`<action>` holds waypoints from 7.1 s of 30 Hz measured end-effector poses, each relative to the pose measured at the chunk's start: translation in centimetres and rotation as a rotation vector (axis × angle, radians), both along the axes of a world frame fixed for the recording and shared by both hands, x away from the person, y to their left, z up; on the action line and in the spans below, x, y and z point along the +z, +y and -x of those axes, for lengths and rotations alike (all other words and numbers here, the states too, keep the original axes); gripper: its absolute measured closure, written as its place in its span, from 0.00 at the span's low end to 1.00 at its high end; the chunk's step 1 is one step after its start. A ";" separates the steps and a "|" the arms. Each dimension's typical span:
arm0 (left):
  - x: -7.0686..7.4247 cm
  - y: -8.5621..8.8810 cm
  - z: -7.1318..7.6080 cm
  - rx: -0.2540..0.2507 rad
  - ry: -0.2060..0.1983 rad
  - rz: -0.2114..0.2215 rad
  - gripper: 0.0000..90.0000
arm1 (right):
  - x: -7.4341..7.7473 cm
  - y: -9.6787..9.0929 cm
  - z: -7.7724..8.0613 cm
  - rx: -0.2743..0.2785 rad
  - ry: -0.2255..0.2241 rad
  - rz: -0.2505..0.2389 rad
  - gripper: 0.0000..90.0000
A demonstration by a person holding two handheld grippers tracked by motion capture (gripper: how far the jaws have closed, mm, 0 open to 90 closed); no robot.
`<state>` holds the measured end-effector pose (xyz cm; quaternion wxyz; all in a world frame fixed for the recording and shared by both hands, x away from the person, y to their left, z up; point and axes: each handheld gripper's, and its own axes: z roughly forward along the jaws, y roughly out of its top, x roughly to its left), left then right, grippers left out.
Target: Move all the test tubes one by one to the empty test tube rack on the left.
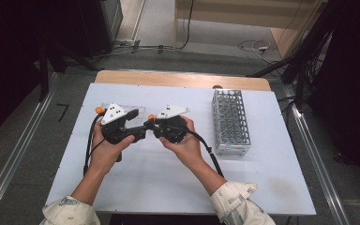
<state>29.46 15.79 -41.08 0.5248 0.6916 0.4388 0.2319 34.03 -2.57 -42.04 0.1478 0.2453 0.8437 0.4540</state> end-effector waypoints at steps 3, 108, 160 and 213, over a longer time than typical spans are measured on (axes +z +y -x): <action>0.0 0.0 0.0 -0.003 -0.007 0.000 0.45 | 0.0 0.3 0.2 0.006 0.004 0.003 0.80; -1.6 4.3 -2.3 0.142 -0.038 -0.006 0.63 | -1.9 -2.1 0.2 -0.041 0.064 0.013 0.25; -5.1 5.8 4.9 0.246 0.011 -0.050 0.22 | -0.6 -17.1 2.6 -0.294 -0.012 -0.068 0.25; -5.6 6.7 6.2 0.281 0.014 -0.043 0.21 | -1.9 -31.0 6.4 -0.599 -0.012 -0.091 0.23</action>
